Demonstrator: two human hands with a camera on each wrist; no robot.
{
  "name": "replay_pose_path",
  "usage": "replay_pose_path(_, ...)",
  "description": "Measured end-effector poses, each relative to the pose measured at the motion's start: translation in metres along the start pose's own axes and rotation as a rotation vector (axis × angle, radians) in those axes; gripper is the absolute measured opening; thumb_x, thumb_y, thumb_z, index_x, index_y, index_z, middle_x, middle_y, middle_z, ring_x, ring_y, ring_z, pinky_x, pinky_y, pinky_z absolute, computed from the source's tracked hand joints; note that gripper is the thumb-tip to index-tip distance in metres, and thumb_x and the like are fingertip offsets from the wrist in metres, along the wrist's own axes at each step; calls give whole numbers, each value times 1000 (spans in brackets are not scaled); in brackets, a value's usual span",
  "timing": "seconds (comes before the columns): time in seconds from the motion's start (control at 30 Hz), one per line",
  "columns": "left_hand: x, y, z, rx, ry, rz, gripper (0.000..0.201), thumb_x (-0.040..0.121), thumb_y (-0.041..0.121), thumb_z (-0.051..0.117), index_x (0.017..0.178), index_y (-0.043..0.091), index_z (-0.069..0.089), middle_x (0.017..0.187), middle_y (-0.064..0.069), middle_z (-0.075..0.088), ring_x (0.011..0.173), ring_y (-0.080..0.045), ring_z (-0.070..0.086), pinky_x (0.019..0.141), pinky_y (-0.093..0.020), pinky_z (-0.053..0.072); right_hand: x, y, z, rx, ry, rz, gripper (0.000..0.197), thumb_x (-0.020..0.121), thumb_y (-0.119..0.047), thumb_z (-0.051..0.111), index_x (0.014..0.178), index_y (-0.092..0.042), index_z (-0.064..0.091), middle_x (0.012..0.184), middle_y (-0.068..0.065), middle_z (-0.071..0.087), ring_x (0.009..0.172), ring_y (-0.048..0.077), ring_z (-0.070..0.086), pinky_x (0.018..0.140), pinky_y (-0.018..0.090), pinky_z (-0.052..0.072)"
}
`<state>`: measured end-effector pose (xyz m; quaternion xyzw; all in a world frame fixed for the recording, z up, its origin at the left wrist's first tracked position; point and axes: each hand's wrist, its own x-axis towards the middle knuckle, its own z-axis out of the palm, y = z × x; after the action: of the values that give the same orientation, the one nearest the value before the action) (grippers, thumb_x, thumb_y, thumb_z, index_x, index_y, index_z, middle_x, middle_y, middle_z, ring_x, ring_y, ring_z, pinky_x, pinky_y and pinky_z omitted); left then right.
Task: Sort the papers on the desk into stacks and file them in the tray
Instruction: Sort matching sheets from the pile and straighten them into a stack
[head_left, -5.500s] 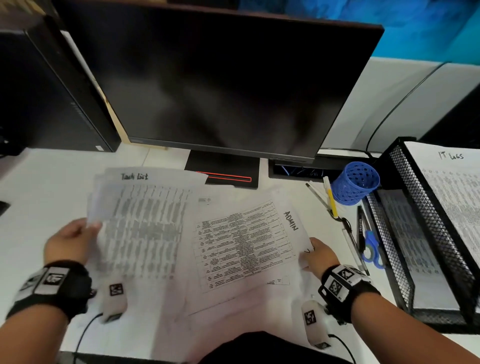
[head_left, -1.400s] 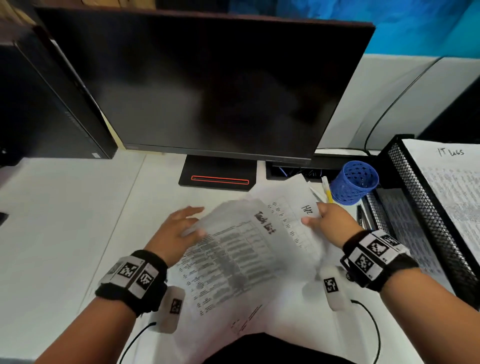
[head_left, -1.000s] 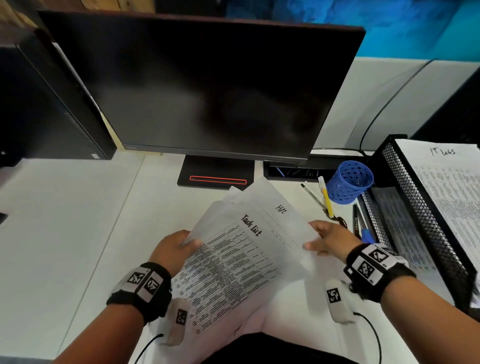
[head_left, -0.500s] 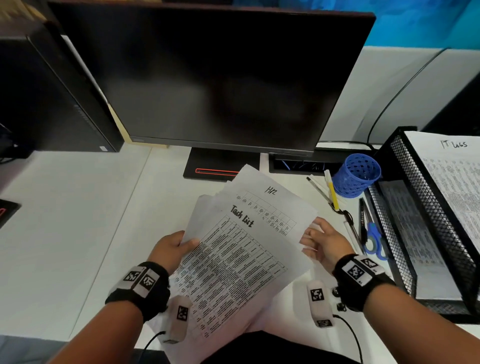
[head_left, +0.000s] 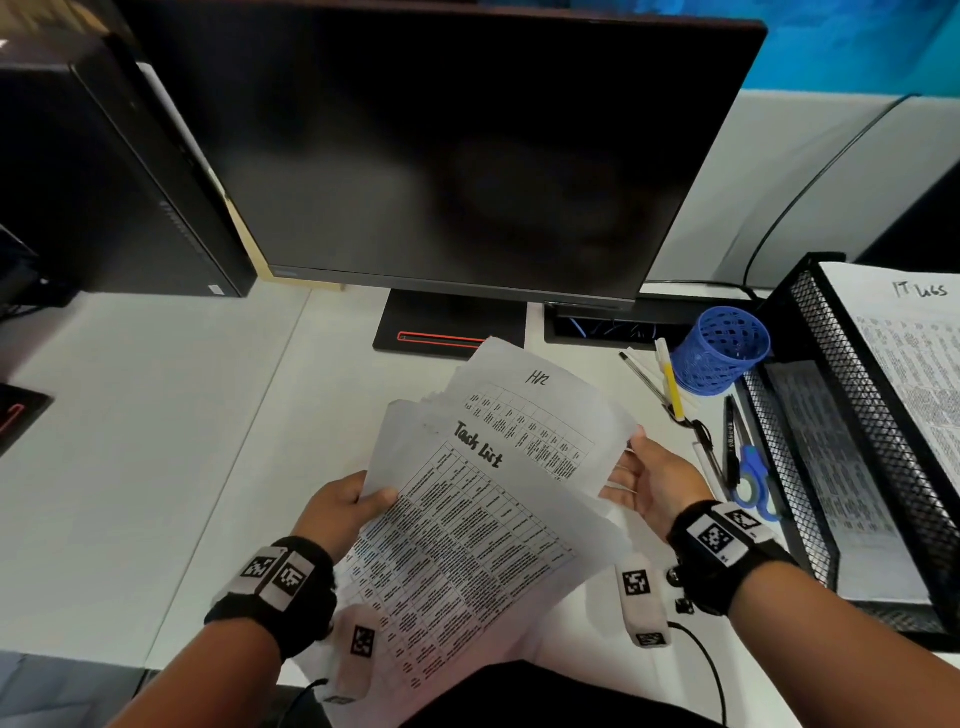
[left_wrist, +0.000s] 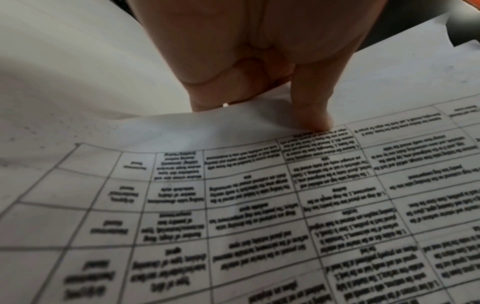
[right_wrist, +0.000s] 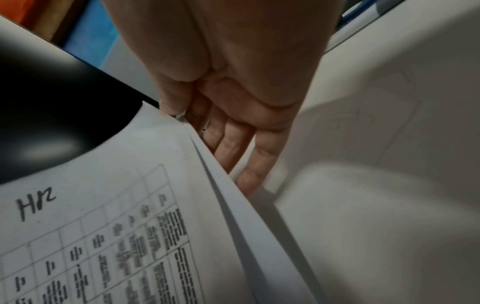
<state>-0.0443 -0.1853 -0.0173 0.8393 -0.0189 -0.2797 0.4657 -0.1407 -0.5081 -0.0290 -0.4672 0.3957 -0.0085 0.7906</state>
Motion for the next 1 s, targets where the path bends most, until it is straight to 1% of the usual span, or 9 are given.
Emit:
replay_pose_path(0.13,-3,0,0,-42,-9,-12,14,84,34,65,97,28,66,94,8,70,94,-15,64,84,-31,43,1,2,-2,-93,-13,-30,17,95,-14,50,100,-8,65,68,6,69,55,16,64,52,29,56)
replay_pose_path(0.27,-2,-2,1,-62,-17,-19,27,70,43,62,93,30,69,93,6,73,94,-15,66,88,-34,45,0,5,-1,-212,33,-51,21,87,6,51,91,-8,67,67,6,72,58,18,67,53,28,54)
replay_pose_path(0.37,-1,-2,2,-35,-5,-14,12,85,33,65,95,28,69,93,7,71,94,-14,65,87,-33,45,2,1,0,-202,94,-83,25,89,4,51,85,-15,67,57,-1,68,52,15,61,54,26,52)
replay_pose_path(0.43,1,-2,1,-23,8,-14,15,89,25,61,102,21,68,96,4,71,96,-16,64,86,-31,44,4,-6,-1,-147,105,-106,26,91,1,50,95,-16,68,60,-3,68,55,15,58,51,22,51)
replay_pose_path(0.6,7,10,1,-47,72,1,22,91,24,58,110,17,65,101,-3,69,98,-22,62,85,-32,43,-2,-29,6,17,60,-119,28,95,-11,48,121,-8,59,95,8,68,73,20,61,60,30,56)
replay_pose_path(0.77,16,28,5,-86,90,30,19,89,27,60,106,20,67,99,-3,70,96,-23,63,85,-34,48,-21,-45,24,14,32,-132,29,97,-4,38,90,-15,63,57,-5,69,47,8,64,43,18,51)
replay_pose_path(0.87,21,39,10,-32,121,74,13,90,27,59,98,20,67,86,5,67,86,-17,62,65,-22,44,-30,-50,33,-29,49,-146,28,96,0,40,82,-13,60,54,0,65,45,12,59,37,14,45)
replay_pose_path(0.93,23,46,11,-26,176,85,11,91,26,59,96,20,66,81,6,65,80,-16,59,60,-20,41,-29,-50,37,35,52,-158,20,97,-17,48,88,-15,65,71,5,69,57,15,62,47,19,51)
replay_pose_path(1.0,25,51,10,-47,221,81,8,91,25,58,93,20,64,79,5,64,78,-16,57,58,-20,39,-26,-49,37,169,20,-195,40,88,-50,48,100,-16,66,87,5,72,72,18,68,65,30,57)
